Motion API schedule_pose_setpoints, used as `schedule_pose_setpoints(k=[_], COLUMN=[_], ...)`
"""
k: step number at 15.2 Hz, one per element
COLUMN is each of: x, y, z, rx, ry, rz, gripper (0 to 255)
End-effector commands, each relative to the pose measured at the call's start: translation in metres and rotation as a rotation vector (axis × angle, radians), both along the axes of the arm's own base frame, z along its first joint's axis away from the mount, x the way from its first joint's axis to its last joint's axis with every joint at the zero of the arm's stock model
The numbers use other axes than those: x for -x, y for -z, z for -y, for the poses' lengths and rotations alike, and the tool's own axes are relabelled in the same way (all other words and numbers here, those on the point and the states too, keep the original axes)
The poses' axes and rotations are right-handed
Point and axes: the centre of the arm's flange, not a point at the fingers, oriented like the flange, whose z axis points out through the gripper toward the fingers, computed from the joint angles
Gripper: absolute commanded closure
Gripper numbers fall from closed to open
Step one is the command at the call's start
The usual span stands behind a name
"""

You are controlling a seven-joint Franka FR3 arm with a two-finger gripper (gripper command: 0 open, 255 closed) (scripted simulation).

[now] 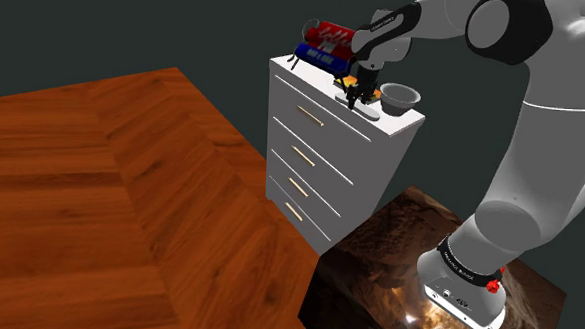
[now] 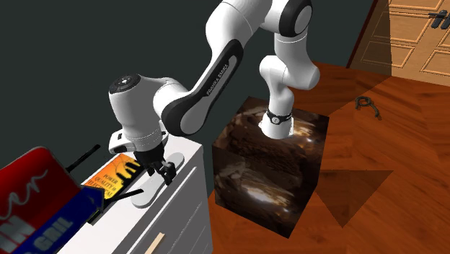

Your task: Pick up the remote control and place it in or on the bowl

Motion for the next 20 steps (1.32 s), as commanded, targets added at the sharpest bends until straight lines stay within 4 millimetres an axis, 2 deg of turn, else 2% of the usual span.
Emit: schedule_pose_setpoints(k=[1,5,20], x=[0.000,0.000,0.000], y=[0.000,0.000,-0.079], z=[0.000,0.000,0.000], rx=[0.000,0.000,0.000], ry=[0.000,0.000,0.000], rz=[0.000,0.000,0.000], gripper=[255,255,255])
